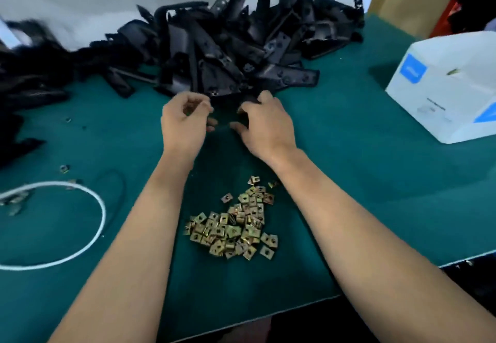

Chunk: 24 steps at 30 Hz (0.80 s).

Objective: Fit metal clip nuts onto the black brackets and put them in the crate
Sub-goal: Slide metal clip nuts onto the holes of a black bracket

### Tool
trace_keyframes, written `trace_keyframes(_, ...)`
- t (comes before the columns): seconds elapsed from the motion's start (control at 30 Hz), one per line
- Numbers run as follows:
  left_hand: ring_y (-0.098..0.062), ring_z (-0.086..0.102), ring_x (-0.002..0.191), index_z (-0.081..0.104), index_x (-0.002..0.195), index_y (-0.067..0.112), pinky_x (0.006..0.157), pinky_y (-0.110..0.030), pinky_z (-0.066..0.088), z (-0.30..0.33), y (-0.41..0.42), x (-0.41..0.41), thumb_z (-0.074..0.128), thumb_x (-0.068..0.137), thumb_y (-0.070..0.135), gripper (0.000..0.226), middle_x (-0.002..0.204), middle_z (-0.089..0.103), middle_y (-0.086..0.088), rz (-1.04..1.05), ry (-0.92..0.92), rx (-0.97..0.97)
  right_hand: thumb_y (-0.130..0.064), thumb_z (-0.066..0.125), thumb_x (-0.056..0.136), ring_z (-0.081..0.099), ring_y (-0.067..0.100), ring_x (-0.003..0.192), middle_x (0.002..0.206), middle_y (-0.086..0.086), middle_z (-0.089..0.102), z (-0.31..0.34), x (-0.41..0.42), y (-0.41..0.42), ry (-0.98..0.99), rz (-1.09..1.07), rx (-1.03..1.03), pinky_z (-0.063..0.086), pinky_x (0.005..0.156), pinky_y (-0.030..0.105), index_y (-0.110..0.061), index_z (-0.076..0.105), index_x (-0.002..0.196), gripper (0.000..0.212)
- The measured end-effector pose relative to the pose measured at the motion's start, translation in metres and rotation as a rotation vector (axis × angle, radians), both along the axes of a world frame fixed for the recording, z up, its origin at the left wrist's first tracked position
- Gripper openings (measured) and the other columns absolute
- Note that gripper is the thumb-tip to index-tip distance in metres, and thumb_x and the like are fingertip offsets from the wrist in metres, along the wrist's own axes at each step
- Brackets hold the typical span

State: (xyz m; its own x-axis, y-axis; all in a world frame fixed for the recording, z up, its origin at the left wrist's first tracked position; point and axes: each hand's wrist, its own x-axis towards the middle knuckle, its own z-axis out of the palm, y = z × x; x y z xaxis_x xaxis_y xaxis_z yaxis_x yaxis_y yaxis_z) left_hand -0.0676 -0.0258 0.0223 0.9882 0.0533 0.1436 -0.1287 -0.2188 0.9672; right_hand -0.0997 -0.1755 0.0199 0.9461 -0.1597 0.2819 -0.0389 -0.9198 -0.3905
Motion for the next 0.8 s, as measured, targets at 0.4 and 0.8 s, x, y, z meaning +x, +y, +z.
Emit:
trace_keyframes(0.4, -0.04, 0.075, 0.092, 0.059, 0.116, -0.004, 0.087, -0.041, 0.062, 0.0, 0.008, 0.003, 0.056, 0.105, 0.019, 0.026, 0.118, 0.069, -0.027, -0.273, 0.292, -0.563, -0.005, 0.07, 0.091, 0.068, 0.014, 0.077, 0.088, 0.003, 0.071, 0.008, -0.012, 0.017, -0.675, 0.078, 0.402, 0.057, 0.069, 0.034, -0.005, 0.076, 0.09, 0.006)
trace_keyframes(0.8, -0.04, 0.071, 0.111, 0.046, 0.143, 0.001, 0.09, -0.035, 0.06, 0.003, 0.014, -0.002, 0.053, 0.106, 0.031, 0.048, 0.134, 0.061, -0.027, -0.423, 0.403, -0.755, 0.012, 0.061, 0.082, 0.061, 0.026, 0.068, 0.078, 0.01, 0.065, 0.017, -0.016, 0.01, -0.877, 0.011, 0.072, 0.048, 0.057, 0.041, -0.003, 0.075, 0.079, 0.022)
